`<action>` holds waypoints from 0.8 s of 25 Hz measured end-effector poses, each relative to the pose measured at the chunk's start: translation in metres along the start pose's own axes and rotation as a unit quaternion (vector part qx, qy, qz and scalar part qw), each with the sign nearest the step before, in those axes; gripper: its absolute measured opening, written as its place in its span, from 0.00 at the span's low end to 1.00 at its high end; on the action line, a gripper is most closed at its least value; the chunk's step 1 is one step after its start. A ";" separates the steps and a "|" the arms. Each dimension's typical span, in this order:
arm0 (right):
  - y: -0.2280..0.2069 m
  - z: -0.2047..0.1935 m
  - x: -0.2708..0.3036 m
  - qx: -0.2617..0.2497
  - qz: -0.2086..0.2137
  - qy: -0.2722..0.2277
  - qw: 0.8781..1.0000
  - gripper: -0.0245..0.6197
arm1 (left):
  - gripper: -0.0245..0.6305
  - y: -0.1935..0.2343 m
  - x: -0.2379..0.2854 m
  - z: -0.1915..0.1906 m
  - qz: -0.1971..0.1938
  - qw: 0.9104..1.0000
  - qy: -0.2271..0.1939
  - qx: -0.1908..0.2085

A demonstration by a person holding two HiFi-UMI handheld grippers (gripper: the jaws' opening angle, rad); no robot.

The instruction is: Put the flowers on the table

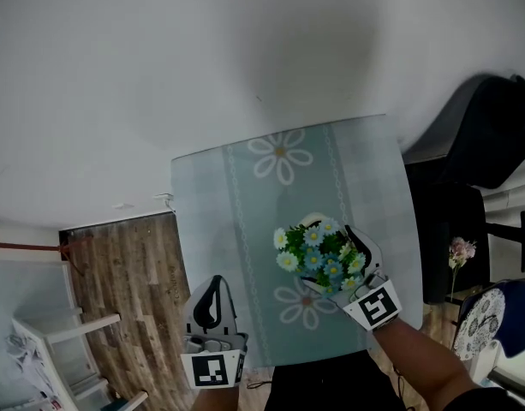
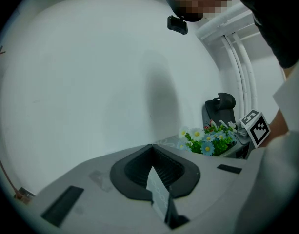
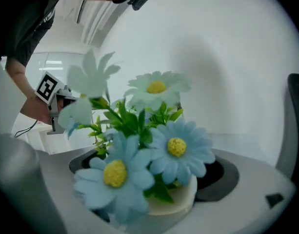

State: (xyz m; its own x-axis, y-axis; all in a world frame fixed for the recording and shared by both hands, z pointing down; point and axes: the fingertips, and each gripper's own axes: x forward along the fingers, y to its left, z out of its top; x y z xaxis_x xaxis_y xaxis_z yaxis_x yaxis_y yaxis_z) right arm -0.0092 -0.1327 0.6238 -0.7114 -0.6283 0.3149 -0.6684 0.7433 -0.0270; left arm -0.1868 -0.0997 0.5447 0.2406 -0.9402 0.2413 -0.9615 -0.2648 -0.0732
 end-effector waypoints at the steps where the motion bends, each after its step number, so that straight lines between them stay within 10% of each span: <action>1: 0.001 0.003 -0.002 0.000 0.000 0.000 1.000 0.93 | 0.04 0.000 -0.001 0.004 0.000 1.000 -0.002 0.001; 20: 0.010 0.091 -0.044 -0.026 -0.007 -0.029 0.999 0.93 | 0.04 0.002 -0.023 0.074 -0.008 0.999 -0.032 0.000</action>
State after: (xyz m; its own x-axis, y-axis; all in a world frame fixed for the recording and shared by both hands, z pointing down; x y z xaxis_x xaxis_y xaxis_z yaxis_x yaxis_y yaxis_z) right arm -0.0045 -0.1189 0.5236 -0.7149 -0.6497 0.2586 -0.6669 0.7446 0.0270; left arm -0.1841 -0.0944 0.4678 0.2633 -0.9477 0.1807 -0.9577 -0.2793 -0.0693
